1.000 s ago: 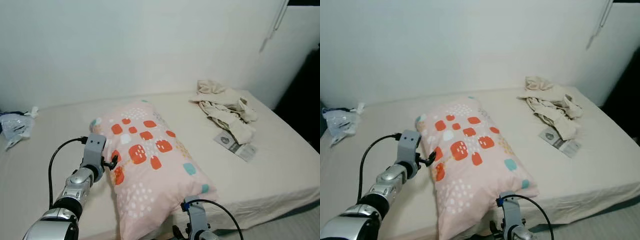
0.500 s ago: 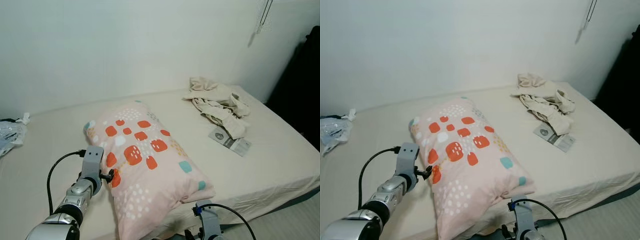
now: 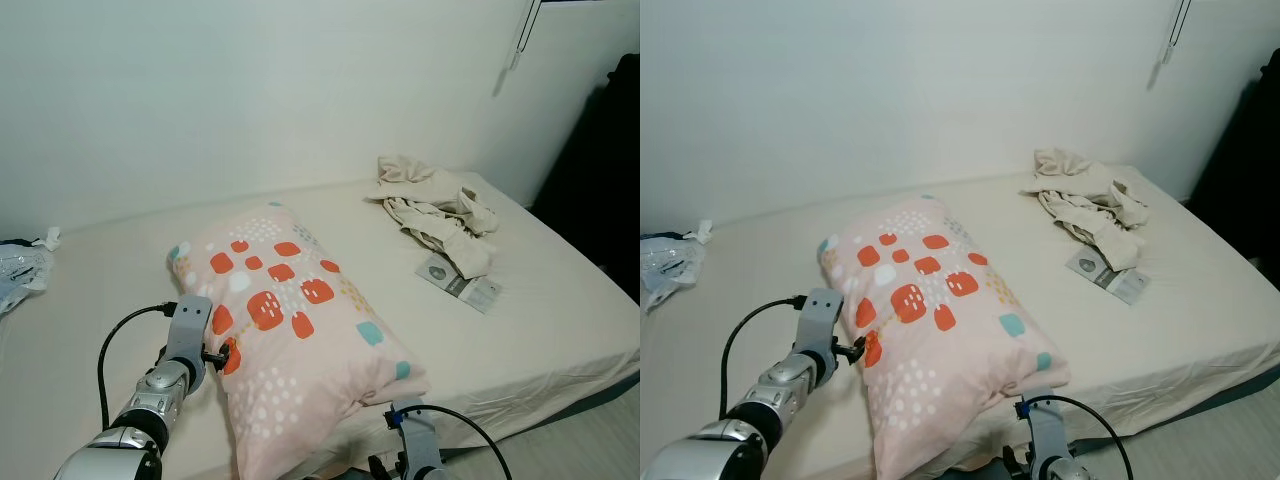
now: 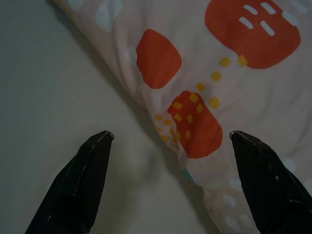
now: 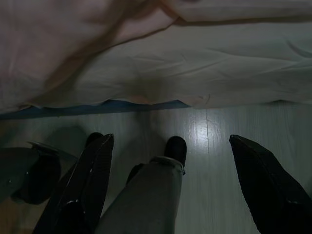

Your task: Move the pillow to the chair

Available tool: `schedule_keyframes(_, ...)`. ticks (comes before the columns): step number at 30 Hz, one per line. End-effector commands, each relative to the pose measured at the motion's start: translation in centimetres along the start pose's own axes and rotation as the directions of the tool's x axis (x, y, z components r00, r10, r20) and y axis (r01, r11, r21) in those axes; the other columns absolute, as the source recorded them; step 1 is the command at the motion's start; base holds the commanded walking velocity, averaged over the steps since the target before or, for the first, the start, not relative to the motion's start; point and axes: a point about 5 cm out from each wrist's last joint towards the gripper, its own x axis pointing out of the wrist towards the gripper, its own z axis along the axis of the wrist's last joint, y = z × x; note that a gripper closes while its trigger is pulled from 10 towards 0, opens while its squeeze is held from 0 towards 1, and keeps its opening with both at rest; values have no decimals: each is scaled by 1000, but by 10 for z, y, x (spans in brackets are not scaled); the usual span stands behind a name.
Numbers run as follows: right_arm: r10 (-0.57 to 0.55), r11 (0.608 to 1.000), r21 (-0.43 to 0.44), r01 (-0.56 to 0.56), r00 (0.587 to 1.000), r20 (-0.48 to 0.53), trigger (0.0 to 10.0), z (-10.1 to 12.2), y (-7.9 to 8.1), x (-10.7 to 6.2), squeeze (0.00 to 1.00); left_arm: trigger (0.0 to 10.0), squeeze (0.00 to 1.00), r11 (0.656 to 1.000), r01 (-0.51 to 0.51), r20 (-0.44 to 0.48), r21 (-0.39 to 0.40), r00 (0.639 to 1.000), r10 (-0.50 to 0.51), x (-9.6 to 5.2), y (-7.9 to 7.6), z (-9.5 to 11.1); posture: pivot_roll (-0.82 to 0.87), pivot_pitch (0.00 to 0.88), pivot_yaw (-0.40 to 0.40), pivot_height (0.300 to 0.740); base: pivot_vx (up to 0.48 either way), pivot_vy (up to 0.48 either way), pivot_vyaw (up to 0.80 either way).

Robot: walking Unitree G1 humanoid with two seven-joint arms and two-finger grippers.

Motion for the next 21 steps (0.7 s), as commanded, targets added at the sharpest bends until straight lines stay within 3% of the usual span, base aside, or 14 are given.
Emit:
schedule_keyframes(1, 4, 1000, -1, -3, 1000, 16, 10000, 4, 3, 1, 0, 10000, 0, 1000, -5, -17, 20, 1000, 5, 1, -1, 0, -33, 4, 3, 740, 0, 0, 0)
schedule_keyframes(4, -1, 1000, 1, 1, 1000, 20, 10000, 5, 3, 1, 0, 10000, 0, 997, 68, 21, -24, 997, -68, 0, -14, -1, -43, 2, 8, 740, 0, 0, 0)
schedule_keyframes(6, -6, 1000, 4, 6, 1000, 22, 10000, 5, 3, 1, 0, 10000, 0, 989, 130, 32, -65, 991, -128, -4, -30, -14, -48, 1, 12, 740, 0, 0, 0)
schedule_keyframes(9, -9, 1000, 7, 9, 1000, 21, 10000, 4, 3, 1, 0, 10000, 0, 987, 158, 3, -36, 988, -158, -9, -40, -30, -49, 0, 9, 740, 0, 0, 0)
schedule_keyframes(10, -8, 1000, 8, 8, 1000, 20, 10000, 3, 4, 1, 0, 10000, 0, 984, 177, -38, -7, 984, -177, -14, -47, -46, -48, 0, 18, 740, 0, 0, 0)
schedule_keyframes(15, 5, 1000, -3, -5, 1000, 16, 10000, 3, 7, 2, 0, 10000, 0, 974, 223, -94, 48, 972, -218, -28, -57, -75, -56, 0, 30, 740, 0, 0, 0)
schedule_keyframes(21, 1, 1000, 15, -2, 1000, 20, 10000, 4, 7, 2, 0, 10000, 0, 987, 161, -108, -20, 981, -162, -34, -58, -88, -41, 0, 23, 740, 0, 0, 0)
